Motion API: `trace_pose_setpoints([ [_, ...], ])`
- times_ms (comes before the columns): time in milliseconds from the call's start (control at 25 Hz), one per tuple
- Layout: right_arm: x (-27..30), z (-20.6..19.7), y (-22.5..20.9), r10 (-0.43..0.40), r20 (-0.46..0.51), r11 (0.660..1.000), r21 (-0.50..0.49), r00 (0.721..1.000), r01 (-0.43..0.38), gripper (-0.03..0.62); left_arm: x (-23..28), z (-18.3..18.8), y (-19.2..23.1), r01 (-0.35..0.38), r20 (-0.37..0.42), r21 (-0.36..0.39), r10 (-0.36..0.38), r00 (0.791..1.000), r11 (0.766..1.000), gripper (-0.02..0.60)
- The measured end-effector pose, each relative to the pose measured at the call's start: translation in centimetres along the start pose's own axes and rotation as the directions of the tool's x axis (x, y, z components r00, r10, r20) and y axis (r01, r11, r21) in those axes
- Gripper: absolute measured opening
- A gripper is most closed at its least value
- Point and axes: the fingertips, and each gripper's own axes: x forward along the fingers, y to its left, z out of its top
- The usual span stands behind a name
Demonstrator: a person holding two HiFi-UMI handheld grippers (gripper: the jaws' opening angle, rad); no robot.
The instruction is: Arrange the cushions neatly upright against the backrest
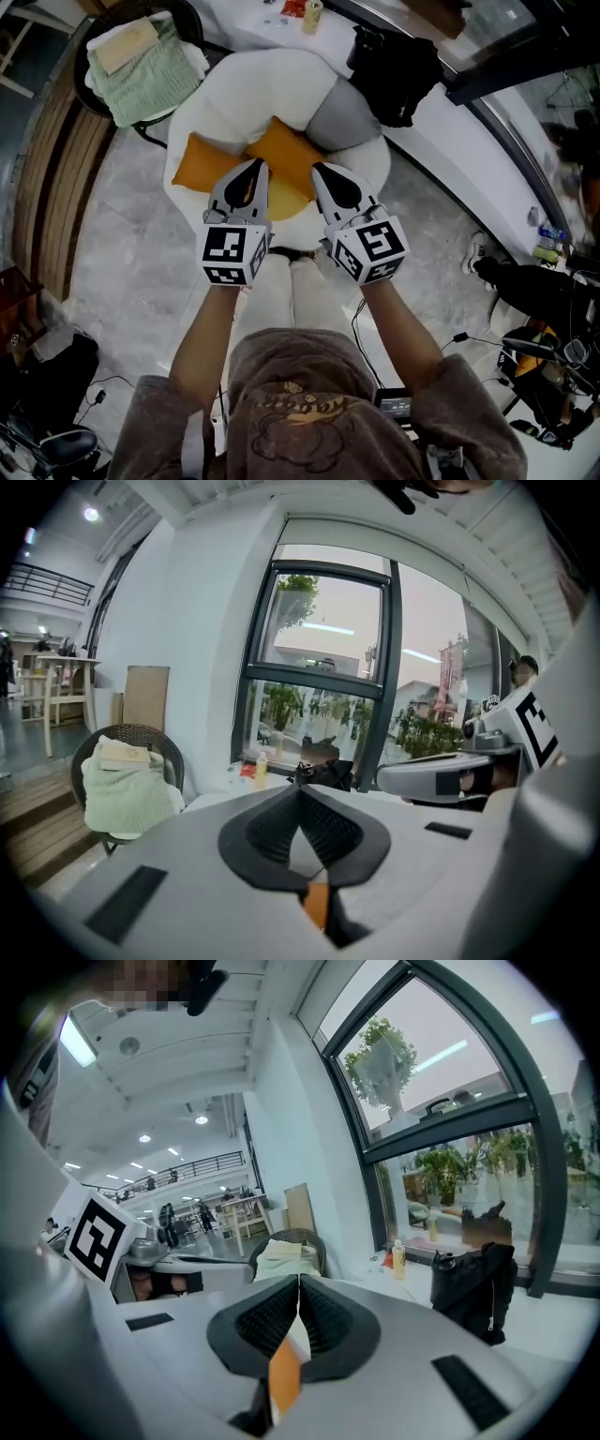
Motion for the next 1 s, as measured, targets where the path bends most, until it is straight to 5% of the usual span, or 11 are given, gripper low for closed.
trace_pose_setpoints([
  [1000, 6.0, -14.5, -3.6, -0.04, -0.098, 0.997, 0.068, 0.994, 0.047, 0.02, 7.0, -14.9, 3.1, 0.029, -0.121, -0.037, -0.034, 0.992, 0.999, 0.005],
])
